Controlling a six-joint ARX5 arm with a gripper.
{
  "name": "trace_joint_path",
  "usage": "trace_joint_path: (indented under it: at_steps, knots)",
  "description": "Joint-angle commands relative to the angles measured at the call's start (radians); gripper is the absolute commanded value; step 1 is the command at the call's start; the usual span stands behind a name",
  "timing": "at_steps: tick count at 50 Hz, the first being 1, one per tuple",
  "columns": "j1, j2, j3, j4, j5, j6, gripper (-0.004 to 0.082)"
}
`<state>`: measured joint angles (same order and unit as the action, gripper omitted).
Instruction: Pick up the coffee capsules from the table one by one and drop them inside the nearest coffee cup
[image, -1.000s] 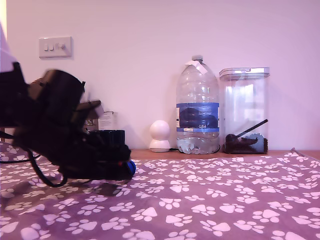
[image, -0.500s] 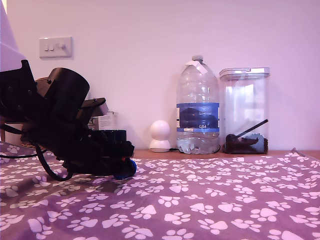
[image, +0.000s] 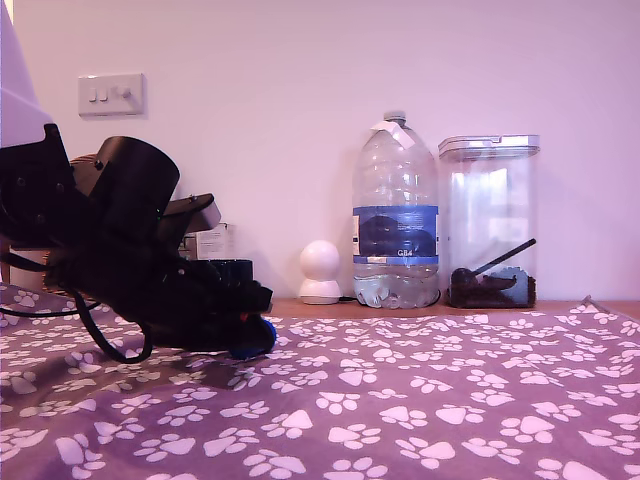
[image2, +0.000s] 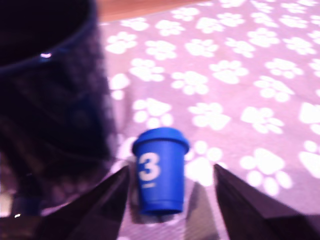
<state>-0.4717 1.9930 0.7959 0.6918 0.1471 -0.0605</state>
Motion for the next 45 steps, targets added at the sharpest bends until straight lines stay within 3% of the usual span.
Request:
trace_joint_path:
  at_steps: [1,8,25,31,40,45]
  knots:
    - [-0.005,0.031,0.003,0.008,0.001,0.008,0.03]
    - [-0.005,0.031,0.003,-0.003,-0.002,0.008,0.0199]
    - [-0.005,0.031,0.003,0.022,-0.005,0.009,0.0056]
    - [-0.006,0.027,0.003,0.035,0.008,0.01,0.0053]
    - [-0.013,0.006,0.002,0.034,0.06,0.064,0.0054]
    - [-0.018,-0.016,-0.007,0.043,0.074,0.069,0.0054]
